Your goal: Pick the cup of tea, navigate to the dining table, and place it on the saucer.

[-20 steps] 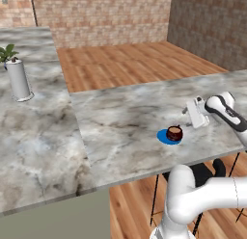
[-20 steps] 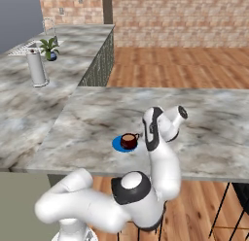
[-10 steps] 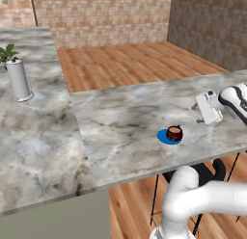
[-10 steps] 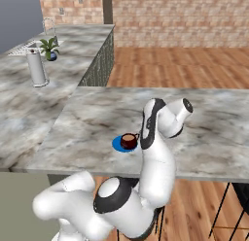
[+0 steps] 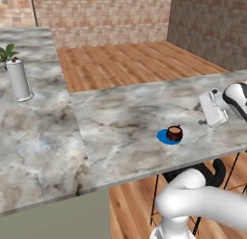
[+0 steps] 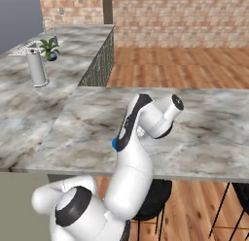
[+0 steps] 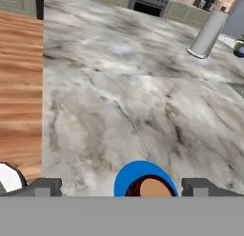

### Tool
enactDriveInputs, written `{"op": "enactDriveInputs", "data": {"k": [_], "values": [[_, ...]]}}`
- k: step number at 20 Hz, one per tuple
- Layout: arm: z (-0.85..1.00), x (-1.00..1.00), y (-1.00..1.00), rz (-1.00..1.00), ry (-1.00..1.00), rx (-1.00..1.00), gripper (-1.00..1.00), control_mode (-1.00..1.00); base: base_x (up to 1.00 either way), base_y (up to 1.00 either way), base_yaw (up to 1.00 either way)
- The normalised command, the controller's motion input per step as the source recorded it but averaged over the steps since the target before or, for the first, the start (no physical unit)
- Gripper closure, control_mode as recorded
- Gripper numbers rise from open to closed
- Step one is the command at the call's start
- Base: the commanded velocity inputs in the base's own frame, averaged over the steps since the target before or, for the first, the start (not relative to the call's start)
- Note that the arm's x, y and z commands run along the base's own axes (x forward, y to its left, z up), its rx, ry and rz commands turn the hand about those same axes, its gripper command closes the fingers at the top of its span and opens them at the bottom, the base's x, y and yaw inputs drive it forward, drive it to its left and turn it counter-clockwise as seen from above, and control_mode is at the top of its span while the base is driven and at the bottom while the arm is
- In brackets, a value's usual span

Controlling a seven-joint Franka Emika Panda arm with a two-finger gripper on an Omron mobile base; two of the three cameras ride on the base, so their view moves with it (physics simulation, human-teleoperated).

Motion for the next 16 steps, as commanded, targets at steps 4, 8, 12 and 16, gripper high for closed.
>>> {"op": "enactDriveInputs", "data": {"k": [4, 8, 12, 16], "values": [[0.36, -0.53, 0.60, -0.04, 0.05, 0.00, -1.00, -1.00, 0.00, 0.00, 0.00], [0.33, -0.44, 0.61, -0.01, 0.03, 0.00, -1.00, -1.00, 0.00, 0.00, 0.00], [0.35, -0.41, 0.58, 0.00, 0.00, -0.01, -1.00, -1.00, 0.00, 0.00, 0.00], [0.47, -0.43, 0.53, 0.00, 0.01, -0.01, -1.00, -1.00, 0.00, 0.00, 0.00]]}}
